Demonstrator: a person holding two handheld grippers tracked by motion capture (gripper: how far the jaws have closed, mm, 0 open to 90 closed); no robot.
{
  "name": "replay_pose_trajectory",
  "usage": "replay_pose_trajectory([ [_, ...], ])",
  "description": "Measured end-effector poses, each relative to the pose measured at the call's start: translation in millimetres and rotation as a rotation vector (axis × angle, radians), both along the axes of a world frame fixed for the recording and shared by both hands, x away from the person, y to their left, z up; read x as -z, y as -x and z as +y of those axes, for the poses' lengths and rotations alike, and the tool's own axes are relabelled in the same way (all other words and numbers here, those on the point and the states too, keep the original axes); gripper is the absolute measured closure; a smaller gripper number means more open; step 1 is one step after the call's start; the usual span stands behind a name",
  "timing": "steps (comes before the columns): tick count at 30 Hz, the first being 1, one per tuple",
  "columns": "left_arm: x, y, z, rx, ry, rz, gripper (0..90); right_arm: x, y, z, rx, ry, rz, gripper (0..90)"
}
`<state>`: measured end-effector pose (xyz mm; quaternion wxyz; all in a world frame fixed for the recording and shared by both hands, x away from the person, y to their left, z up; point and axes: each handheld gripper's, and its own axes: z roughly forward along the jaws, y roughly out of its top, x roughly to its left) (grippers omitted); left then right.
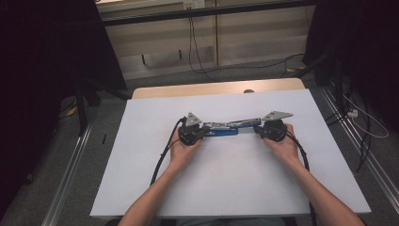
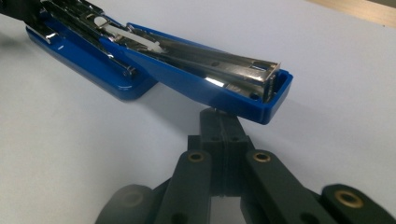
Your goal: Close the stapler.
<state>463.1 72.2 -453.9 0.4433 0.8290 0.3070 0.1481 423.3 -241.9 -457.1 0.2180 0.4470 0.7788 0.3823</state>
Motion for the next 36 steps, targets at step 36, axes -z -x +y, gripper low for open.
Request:
replay_pose_trajectory([
  [36,-0.5,2.4,1.9,-0.002,0.000,-0.001,85.9,-8.2,6.6,1.3,-0.040,-0.108,-0.094,82.3],
])
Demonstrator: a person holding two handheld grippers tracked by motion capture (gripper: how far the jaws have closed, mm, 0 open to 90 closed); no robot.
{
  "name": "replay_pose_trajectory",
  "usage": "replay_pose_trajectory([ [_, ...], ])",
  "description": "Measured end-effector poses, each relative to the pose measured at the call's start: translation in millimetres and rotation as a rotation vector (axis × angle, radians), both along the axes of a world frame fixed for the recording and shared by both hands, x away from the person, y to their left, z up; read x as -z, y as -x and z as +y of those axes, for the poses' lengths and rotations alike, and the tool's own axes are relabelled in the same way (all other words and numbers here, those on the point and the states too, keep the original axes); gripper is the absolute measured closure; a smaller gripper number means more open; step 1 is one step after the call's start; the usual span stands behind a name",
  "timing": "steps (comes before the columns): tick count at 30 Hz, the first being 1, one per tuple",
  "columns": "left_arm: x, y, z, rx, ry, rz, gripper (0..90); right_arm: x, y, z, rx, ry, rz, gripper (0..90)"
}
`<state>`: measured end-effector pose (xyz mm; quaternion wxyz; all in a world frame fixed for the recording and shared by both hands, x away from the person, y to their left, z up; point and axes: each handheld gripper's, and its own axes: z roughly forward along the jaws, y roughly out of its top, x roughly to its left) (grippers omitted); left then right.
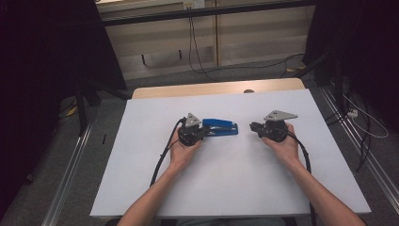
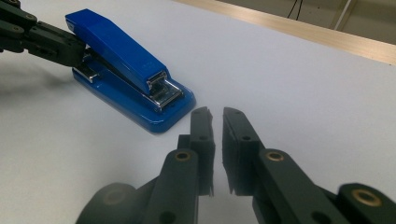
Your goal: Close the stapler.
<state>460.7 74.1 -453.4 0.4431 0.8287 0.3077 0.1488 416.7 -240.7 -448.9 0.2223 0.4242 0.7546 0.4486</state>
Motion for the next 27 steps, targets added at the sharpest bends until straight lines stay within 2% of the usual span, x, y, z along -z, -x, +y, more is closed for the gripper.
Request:
replay_pose_trajectory([
  [6,-2.0,1.5,3.1,-0.006,0.020,0.006,81.9,-1.2,2.8,-4.0,0.016,-0.032,-0.008,76.2],
  [13,-3.0,5.1,5.8,-0.008,0.028,0.004,73.7,-5.0,6.6,-9.3,0.028,-0.069,-0.005,62.8],
  [17,-5.1,6.5,10.0,-0.011,0.032,0.004,70.5,-6.5,7.6,-9.7,0.026,-0.069,-0.005,57.6],
  [24,-7.9,10.3,16.0,-0.032,0.035,-0.018,56.9,-7.2,8.4,-6.9,0.031,-0.065,-0.003,41.1],
  [25,-8.5,11.0,16.5,-0.031,0.049,-0.018,51.7,-7.6,8.6,-6.4,0.033,-0.065,-0.006,38.1],
  [27,-9.8,11.8,17.9,-0.042,0.050,-0.023,45.8,-8.7,9.1,-5.9,0.027,-0.073,-0.013,36.0],
])
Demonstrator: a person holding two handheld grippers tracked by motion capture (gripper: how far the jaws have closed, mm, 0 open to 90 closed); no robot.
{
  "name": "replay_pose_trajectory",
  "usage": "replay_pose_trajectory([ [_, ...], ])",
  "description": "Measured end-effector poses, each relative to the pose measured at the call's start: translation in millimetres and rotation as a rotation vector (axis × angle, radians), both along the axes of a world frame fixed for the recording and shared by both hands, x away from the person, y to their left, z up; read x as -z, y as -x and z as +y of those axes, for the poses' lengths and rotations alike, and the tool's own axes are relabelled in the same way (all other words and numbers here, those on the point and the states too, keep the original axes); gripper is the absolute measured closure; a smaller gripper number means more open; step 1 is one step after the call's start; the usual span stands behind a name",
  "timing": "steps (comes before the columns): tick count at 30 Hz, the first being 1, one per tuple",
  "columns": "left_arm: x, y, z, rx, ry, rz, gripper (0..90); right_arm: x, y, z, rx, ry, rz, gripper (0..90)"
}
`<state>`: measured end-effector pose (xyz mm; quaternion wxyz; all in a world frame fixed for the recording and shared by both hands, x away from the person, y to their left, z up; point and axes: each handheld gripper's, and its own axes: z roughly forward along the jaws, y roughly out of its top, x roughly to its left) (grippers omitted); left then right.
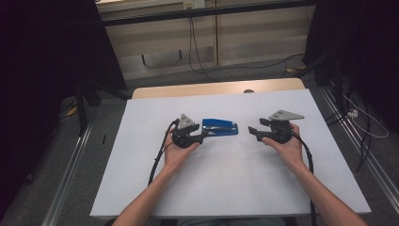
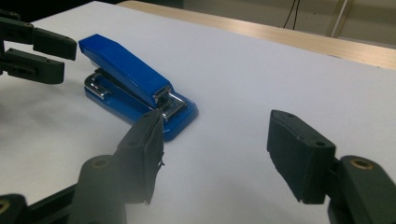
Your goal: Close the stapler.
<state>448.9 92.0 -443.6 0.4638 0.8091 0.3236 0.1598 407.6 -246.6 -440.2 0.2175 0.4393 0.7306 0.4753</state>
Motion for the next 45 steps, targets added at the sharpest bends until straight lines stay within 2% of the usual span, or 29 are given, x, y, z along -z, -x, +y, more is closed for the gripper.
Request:
replay_pose_trajectory([
  [2,-1.4,0.7,1.4,-0.017,-0.009,-0.015,35.1,-1.5,0.8,0.5,0.005,-0.005,-0.007,30.8],
  [7,-5.4,1.2,5.3,-0.035,-0.014,-0.038,17.0,-3.3,1.8,1.8,0.028,-0.014,-0.014,14.1],
  [11,-8.5,2.9,7.2,-0.038,-0.005,-0.032,4.7,-5.2,4.0,3.0,0.050,0.015,-0.038,9.4],
  [13,-10.2,4.4,8.3,-0.027,0.003,-0.042,4.3,-5.6,4.8,3.1,0.055,0.005,-0.034,6.3],
  [17,-15.2,8.4,12.4,-0.054,0.011,-0.028,4.0,-7.8,7.6,2.7,0.055,-0.001,-0.041,3.6],
  [20,-18.9,14.3,15.4,-0.071,0.007,-0.044,3.6,-11.0,9.0,2.6,0.053,0.005,-0.065,4.0],
  [22,-20.0,16.9,18.9,-0.059,0.023,-0.041,3.6,-11.7,9.3,2.4,0.067,0.001,-0.064,4.9],
  [26,-22.8,23.9,24.9,-0.046,0.012,-0.043,3.8,-11.8,11.3,2.2,0.066,0.002,-0.053,4.8],
  [30,-26.0,32.2,35.1,-0.040,0.040,-0.045,3.9,-14.2,16.9,1.3,0.085,0.003,-0.065,4.9],
  [33,-27.3,37.0,43.9,-0.050,0.027,-0.054,3.9,-13.9,21.2,-0.2,0.093,-0.003,-0.066,4.9],
  [37,-25.2,44.8,56.3,-0.110,0.015,-0.091,4.0,-13.5,29.0,-1.0,0.122,0.012,-0.084,4.9],
  [39,-25.9,49.1,61.3,-0.126,0.025,-0.096,4.0,-14.4,33.3,-0.7,0.130,0.010,-0.098,4.9],
  [42,-28.1,55.5,66.7,-0.128,0.034,-0.117,4.0,-16.2,39.7,0.0,0.133,0.009,-0.112,4.9],
  [45,-29.3,61.8,71.1,-0.124,0.050,-0.118,4.0,-16.8,45.9,-0.1,0.134,0.010,-0.117,4.9],
])
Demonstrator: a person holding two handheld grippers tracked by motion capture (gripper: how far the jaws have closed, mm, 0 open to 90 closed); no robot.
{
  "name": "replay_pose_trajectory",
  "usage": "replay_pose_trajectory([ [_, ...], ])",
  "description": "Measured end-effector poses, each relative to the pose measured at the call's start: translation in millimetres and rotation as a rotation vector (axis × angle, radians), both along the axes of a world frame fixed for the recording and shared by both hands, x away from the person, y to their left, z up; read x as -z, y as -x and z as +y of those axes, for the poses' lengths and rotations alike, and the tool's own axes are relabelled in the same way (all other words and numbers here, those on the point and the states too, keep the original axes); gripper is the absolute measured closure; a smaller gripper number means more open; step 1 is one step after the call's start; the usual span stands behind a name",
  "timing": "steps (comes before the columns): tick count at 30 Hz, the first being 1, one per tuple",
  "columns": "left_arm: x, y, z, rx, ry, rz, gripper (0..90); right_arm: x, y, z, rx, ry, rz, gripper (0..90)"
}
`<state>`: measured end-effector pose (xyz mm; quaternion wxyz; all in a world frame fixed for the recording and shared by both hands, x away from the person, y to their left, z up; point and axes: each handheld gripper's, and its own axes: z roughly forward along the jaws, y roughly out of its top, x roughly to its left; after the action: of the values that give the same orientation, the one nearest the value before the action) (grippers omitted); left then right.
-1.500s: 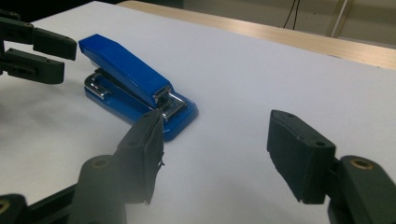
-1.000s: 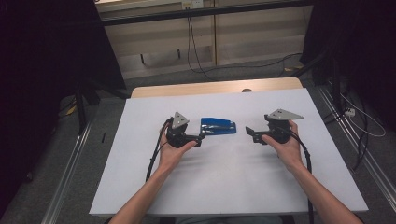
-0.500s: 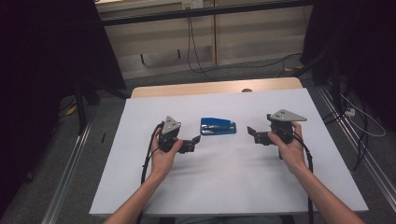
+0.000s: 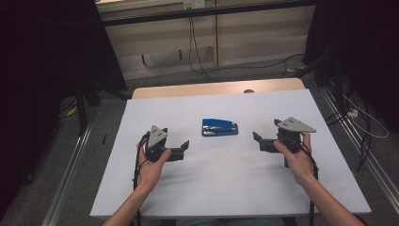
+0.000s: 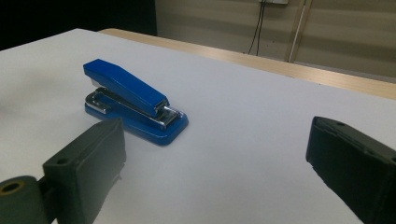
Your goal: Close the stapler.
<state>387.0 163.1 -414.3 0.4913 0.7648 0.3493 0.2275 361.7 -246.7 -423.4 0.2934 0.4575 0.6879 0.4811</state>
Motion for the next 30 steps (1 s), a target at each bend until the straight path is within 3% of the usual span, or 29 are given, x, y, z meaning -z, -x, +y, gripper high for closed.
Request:
replay_pose_trajectory([
  [13,-1.4,13.0,22.8,-0.032,0.028,-0.003,3.7,-1.5,24.1,-21.4,0.043,0.003,0.003,4.7],
  [17,-2.0,19.0,29.5,-0.035,0.020,-0.007,3.7,-2.3,31.6,-28.0,0.056,0.005,0.004,4.6],
  [25,-1.0,33.9,37.3,-0.030,0.021,-0.006,3.6,-0.6,46.2,-33.2,0.067,0.007,0.009,4.4],
  [30,-0.4,44.5,42.1,-0.035,0.020,-0.010,3.6,-1.2,54.9,-32.6,0.074,0.015,-0.015,4.4],
])
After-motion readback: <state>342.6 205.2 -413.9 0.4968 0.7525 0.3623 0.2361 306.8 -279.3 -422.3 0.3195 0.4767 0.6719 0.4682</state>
